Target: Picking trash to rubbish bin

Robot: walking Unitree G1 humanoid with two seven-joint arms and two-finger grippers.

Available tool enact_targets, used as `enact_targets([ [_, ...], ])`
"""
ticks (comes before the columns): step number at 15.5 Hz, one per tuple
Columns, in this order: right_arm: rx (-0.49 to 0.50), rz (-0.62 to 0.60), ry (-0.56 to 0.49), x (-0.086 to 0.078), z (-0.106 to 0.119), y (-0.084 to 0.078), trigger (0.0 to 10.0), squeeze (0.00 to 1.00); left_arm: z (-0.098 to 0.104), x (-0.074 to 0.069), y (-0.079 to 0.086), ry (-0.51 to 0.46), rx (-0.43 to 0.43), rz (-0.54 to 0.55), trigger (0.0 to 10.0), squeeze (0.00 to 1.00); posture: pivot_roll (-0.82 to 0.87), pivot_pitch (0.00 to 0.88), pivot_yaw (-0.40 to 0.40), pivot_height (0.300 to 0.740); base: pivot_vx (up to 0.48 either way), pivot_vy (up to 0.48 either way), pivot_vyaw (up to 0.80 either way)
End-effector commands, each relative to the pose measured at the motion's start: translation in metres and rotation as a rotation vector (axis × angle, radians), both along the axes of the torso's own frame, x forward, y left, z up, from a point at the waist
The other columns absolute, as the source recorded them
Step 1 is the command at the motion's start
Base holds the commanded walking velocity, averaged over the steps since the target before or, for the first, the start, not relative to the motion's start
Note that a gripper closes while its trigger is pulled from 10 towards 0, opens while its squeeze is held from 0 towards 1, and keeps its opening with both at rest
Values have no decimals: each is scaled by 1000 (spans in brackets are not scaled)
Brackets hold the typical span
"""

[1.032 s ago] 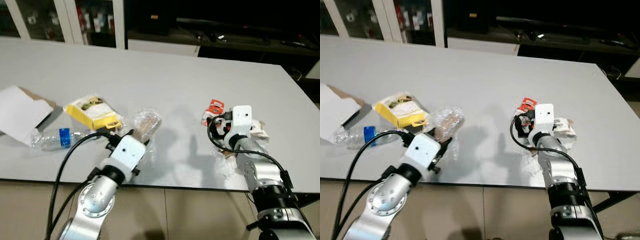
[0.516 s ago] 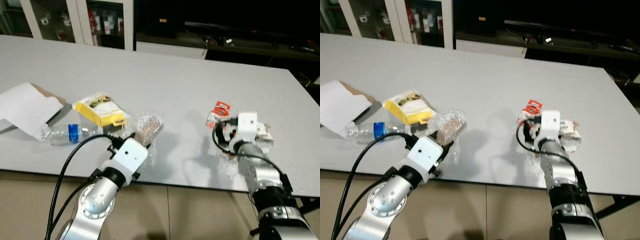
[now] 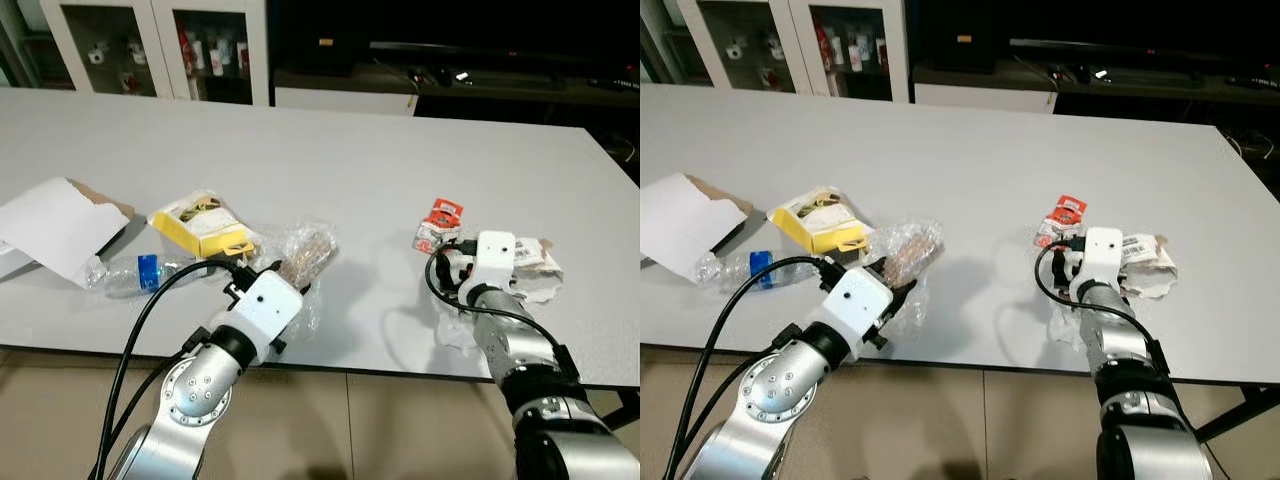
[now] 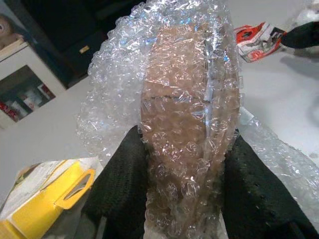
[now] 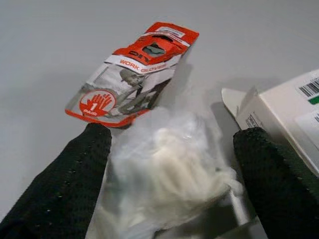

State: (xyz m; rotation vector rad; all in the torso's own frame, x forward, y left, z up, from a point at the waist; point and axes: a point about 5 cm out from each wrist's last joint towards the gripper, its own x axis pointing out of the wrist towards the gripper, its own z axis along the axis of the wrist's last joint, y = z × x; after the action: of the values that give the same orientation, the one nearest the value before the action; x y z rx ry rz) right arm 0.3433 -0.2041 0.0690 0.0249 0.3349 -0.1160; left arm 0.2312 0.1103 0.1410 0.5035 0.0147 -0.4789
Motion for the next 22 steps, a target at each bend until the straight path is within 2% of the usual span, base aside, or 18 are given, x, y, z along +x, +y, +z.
enact_targets([
  [1, 21, -11, -11, 2, 1, 0, 0, 0, 0, 2, -2, 0, 10, -19, 10000, 0, 16, 0, -34, 740, 0, 0, 0],
  [6, 9, -21, 13, -1, -7, -1, 0, 0, -3, 0, 0, 9, 13, -13, 10000, 0, 26, 0, -48, 740, 0, 0, 0],
  [22, 52, -11, 2, 2, -7, 1, 0, 0, -7, 3, -3, 3, 52, -35, 10000, 0, 23, 0, -50, 740, 0, 0, 0],
])
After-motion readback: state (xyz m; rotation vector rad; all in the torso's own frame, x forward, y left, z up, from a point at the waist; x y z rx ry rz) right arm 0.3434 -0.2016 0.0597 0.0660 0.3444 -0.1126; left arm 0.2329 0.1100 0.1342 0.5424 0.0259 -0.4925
